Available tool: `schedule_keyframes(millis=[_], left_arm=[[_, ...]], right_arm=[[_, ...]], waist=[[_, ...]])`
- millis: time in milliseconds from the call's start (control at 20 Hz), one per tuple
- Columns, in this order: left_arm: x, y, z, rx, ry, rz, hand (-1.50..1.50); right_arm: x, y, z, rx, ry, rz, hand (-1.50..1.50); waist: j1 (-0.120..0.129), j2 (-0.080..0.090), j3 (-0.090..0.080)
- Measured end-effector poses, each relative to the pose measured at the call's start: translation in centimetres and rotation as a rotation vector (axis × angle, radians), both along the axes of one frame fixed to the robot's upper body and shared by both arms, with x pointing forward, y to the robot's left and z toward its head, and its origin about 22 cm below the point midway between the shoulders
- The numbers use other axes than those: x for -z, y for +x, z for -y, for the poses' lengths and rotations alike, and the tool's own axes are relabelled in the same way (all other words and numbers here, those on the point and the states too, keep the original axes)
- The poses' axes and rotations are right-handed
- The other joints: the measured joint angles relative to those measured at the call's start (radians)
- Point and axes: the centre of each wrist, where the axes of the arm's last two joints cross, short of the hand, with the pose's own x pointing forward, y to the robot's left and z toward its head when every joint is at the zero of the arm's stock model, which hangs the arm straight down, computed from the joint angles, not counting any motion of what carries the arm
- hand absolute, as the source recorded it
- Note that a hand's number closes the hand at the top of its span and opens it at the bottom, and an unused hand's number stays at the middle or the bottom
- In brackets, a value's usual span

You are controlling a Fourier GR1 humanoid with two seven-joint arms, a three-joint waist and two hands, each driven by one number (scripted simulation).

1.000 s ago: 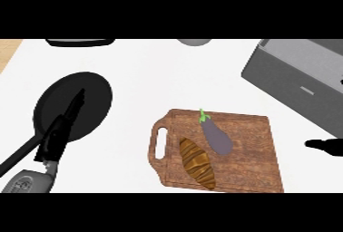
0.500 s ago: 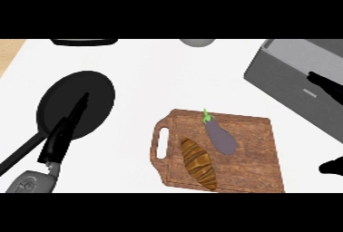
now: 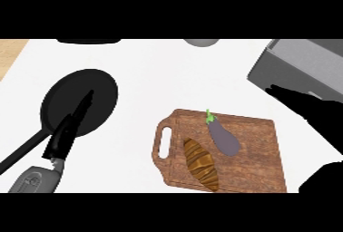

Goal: Pick the eggplant from the cutting board and place it in the cardboard box

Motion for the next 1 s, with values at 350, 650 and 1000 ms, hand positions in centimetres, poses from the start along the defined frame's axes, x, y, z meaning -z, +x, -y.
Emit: schedule_keyframes(millis=[350,650,1000], left_arm=[[0.3,0.5,0.2,0.003,-0.002,-0.001,0.00],[1.0,0.0,-0.3,-0.003,-0.001,0.006,0.00],[0.6,0.2,-0.7,-0.009,-0.004,0.000,0.00]], right_arm=[[0.0,1.9,-4.7,0.006,-0.076,-0.041,-1.50],[2.2,3.4,-7.0,0.011,-0.116,-0.110,-1.50],[5.1,4.3,-8.6,0.024,-0.125,-0.183,-1.50]], waist=[[0.004,0.001,0.001],[0.000,0.001,0.002],[-0.006,0.000,0.003]])
